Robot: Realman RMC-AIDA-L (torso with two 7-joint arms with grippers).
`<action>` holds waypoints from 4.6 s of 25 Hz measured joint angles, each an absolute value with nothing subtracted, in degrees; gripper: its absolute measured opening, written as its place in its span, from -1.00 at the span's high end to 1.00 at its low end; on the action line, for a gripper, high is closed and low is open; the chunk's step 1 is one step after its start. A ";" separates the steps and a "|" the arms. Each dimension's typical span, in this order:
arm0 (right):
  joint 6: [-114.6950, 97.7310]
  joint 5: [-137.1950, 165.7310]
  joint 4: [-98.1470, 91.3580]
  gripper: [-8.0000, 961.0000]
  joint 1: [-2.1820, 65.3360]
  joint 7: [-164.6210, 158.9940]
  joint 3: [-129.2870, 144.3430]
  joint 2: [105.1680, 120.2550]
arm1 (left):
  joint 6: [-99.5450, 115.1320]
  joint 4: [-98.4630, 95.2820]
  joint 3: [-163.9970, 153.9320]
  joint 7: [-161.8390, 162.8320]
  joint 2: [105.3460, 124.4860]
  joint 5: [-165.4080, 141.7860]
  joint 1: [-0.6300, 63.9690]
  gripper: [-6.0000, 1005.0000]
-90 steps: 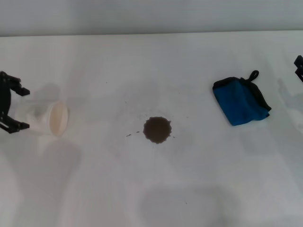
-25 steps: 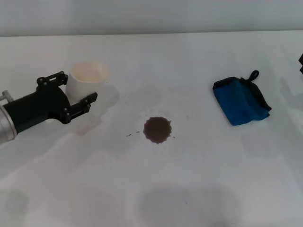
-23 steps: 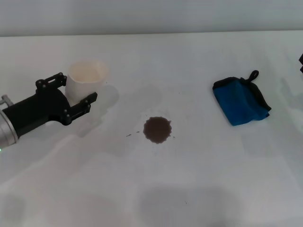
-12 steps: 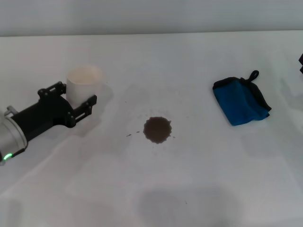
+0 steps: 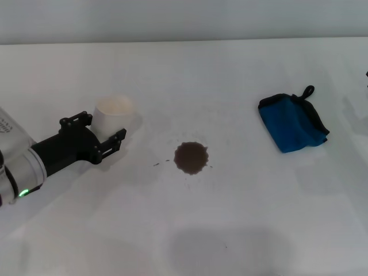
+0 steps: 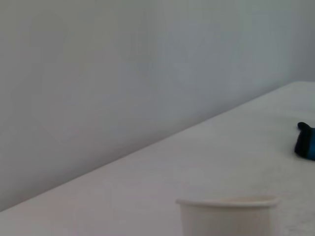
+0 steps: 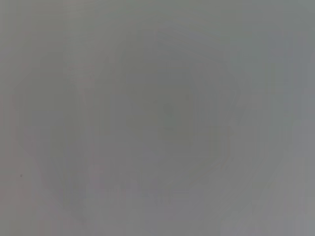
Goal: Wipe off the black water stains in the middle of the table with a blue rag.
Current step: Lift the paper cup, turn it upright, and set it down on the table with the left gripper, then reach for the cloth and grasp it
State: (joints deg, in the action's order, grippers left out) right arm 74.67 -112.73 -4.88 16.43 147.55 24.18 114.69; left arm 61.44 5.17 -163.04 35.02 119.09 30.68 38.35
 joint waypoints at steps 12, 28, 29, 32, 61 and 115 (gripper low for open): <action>74.25 -112.85 -5.02 -0.13 16.51 147.57 23.99 114.70 | 57.37 2.53 -162.99 29.56 119.29 29.63 37.24 -0.25; 73.70 -112.63 -5.28 -0.11 16.01 147.69 24.24 114.57 | 56.62 0.96 -163.11 27.85 119.31 29.69 36.11 -0.59; 73.76 -112.62 -5.28 -0.11 15.92 147.68 24.25 114.55 | 56.44 0.94 -163.11 27.84 119.34 29.68 36.07 -0.62; 73.89 -112.59 -5.28 -0.11 15.63 147.65 24.34 114.50 | 56.00 0.81 -163.05 27.57 119.35 29.92 35.35 -0.72; 66.06 -99.45 -23.68 -0.07 14.66 96.77 25.54 113.05 | 75.55 2.70 -162.88 19.72 118.83 65.24 17.49 -0.77; 83.80 -27.32 -65.24 -0.02 38.41 29.92 62.84 115.07 | 75.13 4.69 -162.95 21.97 118.74 85.07 24.74 -0.77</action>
State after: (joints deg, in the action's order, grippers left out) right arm 83.80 -27.32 -65.24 38.41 29.92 62.84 115.07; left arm 75.13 4.69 -162.95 21.97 118.74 85.07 24.74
